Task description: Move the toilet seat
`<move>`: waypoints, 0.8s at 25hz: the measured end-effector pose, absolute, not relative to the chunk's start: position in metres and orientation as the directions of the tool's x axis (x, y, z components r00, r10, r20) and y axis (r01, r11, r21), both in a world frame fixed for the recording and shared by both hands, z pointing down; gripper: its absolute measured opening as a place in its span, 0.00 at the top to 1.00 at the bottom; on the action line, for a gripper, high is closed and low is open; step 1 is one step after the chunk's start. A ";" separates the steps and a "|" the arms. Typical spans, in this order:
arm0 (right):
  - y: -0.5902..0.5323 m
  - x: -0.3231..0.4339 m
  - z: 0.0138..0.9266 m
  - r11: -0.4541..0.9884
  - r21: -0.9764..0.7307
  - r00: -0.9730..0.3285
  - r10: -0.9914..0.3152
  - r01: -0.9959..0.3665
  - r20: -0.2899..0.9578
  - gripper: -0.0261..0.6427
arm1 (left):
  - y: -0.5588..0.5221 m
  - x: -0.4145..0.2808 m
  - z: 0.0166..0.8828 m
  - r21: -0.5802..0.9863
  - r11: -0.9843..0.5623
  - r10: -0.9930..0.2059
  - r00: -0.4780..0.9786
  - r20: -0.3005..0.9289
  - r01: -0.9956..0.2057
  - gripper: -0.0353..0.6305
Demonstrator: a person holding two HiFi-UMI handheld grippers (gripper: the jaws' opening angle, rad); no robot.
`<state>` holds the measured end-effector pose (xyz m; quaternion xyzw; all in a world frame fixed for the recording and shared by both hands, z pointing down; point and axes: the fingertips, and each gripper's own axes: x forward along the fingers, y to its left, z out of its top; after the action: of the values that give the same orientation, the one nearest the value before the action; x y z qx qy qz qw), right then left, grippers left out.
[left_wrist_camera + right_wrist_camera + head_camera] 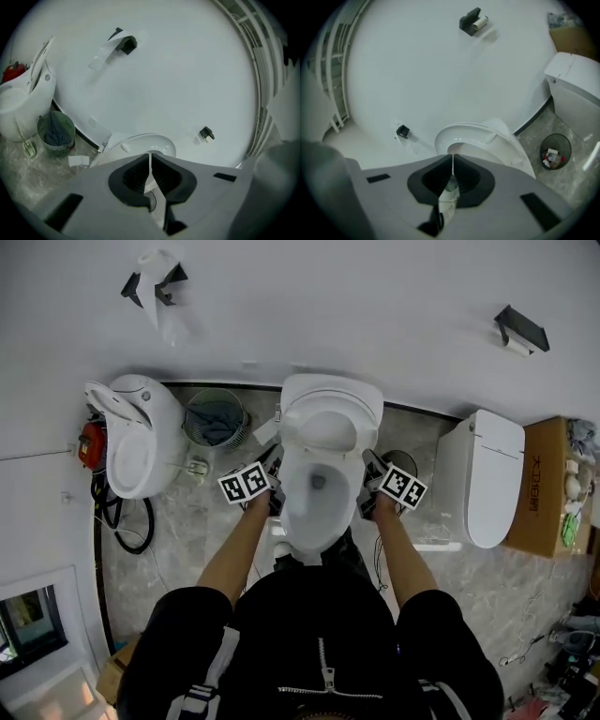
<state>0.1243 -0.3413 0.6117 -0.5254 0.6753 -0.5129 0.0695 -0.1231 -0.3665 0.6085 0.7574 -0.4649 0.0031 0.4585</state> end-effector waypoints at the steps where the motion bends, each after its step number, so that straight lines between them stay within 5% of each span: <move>1: -0.333 0.119 0.606 -0.058 -0.747 -0.434 -0.784 -0.662 0.445 0.95 | -0.359 -0.126 0.600 0.671 -0.175 -0.707 0.566 0.424 -0.721 0.94; 20: -0.187 0.024 0.456 0.312 -0.287 -0.392 -0.874 -0.905 0.285 0.96 | -0.221 -0.145 0.471 0.230 -0.615 -0.689 0.656 0.306 -0.754 0.94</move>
<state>0.0237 -0.1871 0.4565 -0.5499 0.8092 -0.2035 -0.0380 -0.1449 -0.2205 0.4708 0.8938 -0.4037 0.0939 0.1713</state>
